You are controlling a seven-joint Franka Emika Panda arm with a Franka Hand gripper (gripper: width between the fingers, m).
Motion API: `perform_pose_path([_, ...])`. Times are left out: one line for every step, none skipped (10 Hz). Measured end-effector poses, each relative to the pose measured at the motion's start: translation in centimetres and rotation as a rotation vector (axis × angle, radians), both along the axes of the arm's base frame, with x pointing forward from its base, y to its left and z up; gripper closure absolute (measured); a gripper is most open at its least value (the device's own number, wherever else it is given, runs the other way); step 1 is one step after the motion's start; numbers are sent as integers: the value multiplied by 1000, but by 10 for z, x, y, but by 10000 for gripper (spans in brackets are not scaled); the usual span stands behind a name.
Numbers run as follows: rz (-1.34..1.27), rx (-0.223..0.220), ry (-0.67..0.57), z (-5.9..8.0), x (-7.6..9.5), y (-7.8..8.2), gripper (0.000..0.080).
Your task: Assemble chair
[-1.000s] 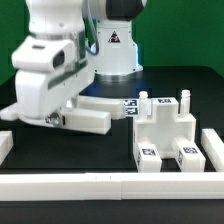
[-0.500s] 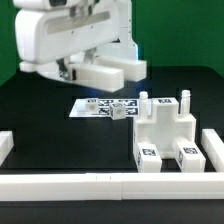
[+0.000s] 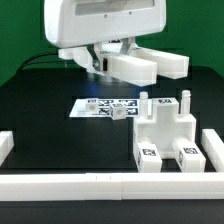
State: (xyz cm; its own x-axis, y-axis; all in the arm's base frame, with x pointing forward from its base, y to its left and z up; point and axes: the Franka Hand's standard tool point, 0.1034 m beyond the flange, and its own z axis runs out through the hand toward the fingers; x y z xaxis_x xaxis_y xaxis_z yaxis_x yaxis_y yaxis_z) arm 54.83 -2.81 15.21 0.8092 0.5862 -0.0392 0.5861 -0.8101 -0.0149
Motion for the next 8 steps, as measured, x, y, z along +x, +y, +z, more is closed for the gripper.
perform_pose_path([0, 0, 1, -1, 0, 0, 515])
perform_pose_path([0, 0, 3, -1, -1, 0, 515])
perform_pose_path([-50, -4, 0, -4, 0, 1, 515])
perform_pose_path([-178, -12, -14, -10, 5, 5, 515])
perform_pose_path([-345, -8, -22, -9, 10, 14, 515])
perform_pose_path([-489, 5, -22, -11, 13, 22, 515])
perform_pose_path([-542, 15, -22, -16, 14, 27, 515])
perform_pose_path([-505, 13, -40, -19, 14, 27, 515])
